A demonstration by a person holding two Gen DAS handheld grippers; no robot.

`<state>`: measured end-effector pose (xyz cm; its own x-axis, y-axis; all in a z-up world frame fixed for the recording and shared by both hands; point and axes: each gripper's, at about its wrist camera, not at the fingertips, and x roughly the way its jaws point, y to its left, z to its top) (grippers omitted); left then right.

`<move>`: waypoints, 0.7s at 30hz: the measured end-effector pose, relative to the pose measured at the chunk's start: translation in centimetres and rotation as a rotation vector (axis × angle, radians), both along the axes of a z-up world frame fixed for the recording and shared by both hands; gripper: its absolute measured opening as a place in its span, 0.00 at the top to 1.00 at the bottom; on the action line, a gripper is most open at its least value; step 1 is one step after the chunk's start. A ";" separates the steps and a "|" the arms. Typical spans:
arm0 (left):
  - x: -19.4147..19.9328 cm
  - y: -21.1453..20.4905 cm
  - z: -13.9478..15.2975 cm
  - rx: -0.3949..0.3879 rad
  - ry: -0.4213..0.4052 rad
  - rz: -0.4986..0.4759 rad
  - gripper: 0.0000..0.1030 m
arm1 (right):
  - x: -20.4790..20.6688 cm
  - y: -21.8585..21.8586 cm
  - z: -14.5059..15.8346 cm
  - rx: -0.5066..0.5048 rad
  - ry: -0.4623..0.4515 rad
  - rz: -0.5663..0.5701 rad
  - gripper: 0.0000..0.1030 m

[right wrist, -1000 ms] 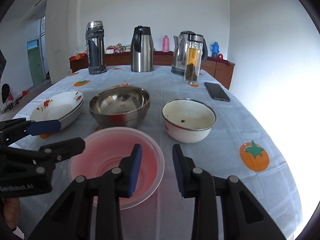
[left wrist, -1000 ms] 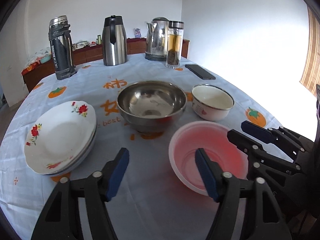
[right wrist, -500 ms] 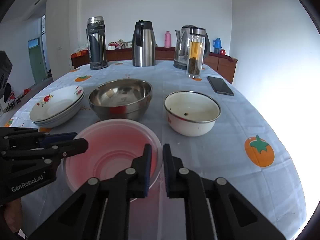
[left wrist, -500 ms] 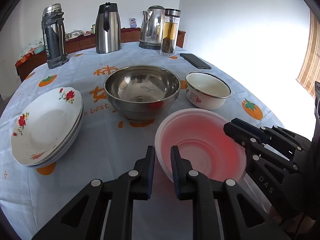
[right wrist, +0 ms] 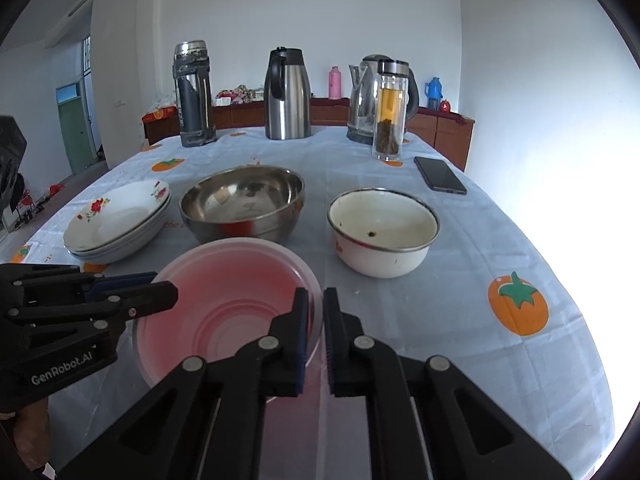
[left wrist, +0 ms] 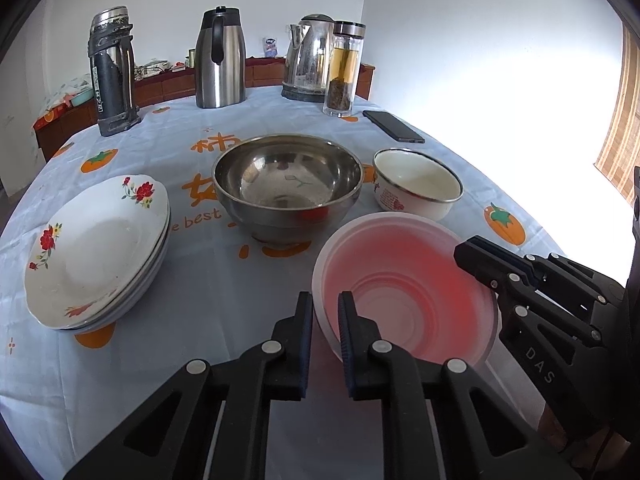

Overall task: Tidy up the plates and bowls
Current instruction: 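Close both grippers on the pink plastic bowl rim, then lift the pink bowl with both grippers and lower it into the steel bowl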

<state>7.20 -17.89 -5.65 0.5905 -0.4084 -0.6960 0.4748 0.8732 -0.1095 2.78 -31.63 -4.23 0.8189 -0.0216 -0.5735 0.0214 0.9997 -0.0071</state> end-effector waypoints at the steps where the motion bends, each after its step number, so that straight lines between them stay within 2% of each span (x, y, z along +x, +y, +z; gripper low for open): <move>1: 0.0 0.0 0.2 -0.002 -0.004 0.002 0.86 | 0.0 0.0 0.2 0.000 -0.004 0.000 0.93; 10: 0.0 1.1 2.4 -0.056 -0.058 0.026 0.88 | -0.1 0.2 1.6 0.031 -0.041 0.017 0.93; 21: 1.1 1.9 4.6 -0.080 -0.115 0.058 0.88 | 0.4 0.9 4.0 0.038 -0.111 0.043 0.93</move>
<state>8.33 -15.99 -1.09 0.6888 -0.4226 -0.5891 0.4370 0.8903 -0.1277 3.22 -30.75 -0.27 0.8769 0.0348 -0.4793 -0.0229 0.9993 0.0307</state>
